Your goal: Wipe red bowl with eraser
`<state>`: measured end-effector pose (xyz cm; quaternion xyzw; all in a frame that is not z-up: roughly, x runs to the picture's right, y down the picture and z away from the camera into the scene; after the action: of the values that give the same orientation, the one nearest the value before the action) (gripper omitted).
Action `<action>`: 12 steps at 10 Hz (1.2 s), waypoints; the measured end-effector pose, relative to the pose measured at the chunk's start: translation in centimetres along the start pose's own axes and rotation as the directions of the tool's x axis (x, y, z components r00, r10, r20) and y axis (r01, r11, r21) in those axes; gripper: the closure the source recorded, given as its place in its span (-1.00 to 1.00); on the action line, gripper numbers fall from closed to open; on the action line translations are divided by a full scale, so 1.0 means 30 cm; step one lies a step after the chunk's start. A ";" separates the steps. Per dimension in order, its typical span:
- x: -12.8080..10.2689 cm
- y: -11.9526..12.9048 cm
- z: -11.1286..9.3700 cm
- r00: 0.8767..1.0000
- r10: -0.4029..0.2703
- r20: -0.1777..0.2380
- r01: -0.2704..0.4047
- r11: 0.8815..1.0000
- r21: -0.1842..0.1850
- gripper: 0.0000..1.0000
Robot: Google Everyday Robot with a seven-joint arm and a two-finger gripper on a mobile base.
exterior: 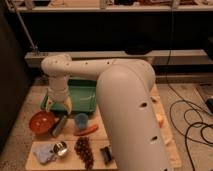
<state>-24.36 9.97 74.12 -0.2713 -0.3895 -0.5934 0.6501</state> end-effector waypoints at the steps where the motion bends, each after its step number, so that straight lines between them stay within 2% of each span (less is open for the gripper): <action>1: -0.004 -0.005 0.002 1.000 -0.001 0.002 0.001 1.000 0.000 -0.31; 3: 0.000 0.038 0.029 0.998 0.057 -0.003 -0.057 0.998 -0.004 -0.31; 4: 0.008 0.059 0.042 0.997 0.079 -0.023 -0.079 0.997 0.002 -0.31; 6: 0.010 0.044 0.040 0.996 0.061 -0.071 -0.060 0.998 0.019 -0.31; 9: 0.020 0.017 0.050 0.996 0.023 -0.090 -0.019 0.999 0.041 -0.31; 11: 0.025 -0.001 0.076 0.996 0.008 -0.093 -0.005 1.000 0.030 -0.31; 12: 0.035 0.009 0.097 0.995 0.022 -0.096 -0.020 1.000 0.019 -0.31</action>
<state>-24.65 11.79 76.61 -0.2406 -0.3604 -0.5953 0.6767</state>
